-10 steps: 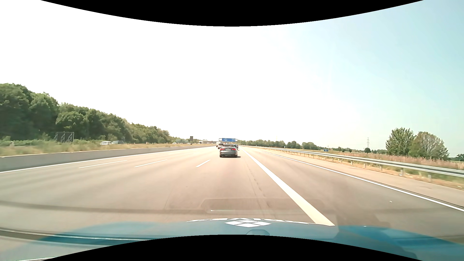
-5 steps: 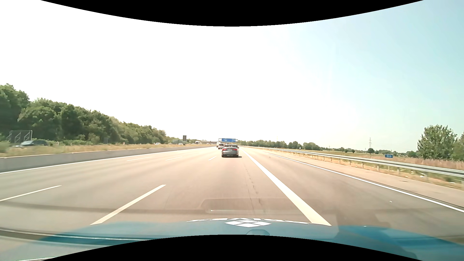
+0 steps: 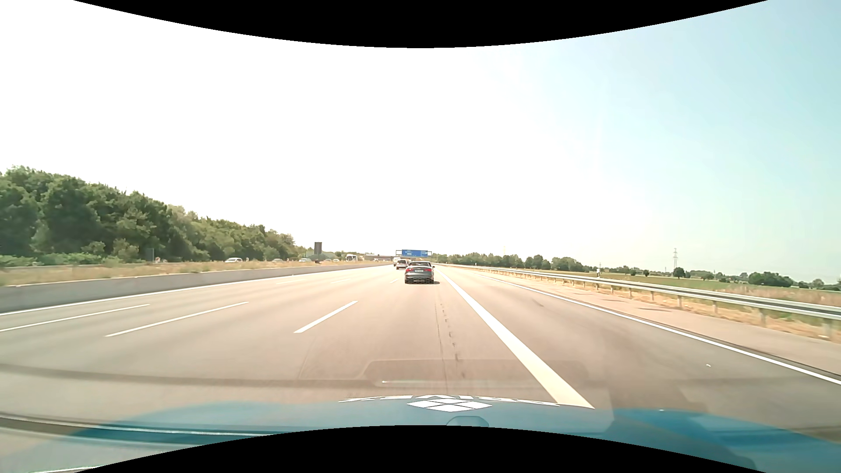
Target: Follow the waypoints while adhering to traffic rules and regulations
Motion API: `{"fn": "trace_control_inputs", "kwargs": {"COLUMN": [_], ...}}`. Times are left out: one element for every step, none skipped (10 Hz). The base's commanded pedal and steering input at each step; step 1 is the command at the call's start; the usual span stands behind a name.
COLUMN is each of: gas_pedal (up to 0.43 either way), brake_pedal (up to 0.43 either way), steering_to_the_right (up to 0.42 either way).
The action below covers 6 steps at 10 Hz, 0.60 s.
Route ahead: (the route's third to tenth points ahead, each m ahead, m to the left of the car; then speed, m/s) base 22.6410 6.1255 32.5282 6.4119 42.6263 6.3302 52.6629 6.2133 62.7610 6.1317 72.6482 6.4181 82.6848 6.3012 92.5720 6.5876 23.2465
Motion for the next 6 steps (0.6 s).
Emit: {"fn": "trace_control_inputs", "kwargs": {"gas_pedal": [0.039, 0.039, 0.047, 0.098, 0.138, 0.169], "brake_pedal": [0.0, 0.0, 0.0, 0.0, 0.0, 0.0], "steering_to_the_right": [-0.005, -0.004, -0.004, -0.004, -0.003, -0.003]}}
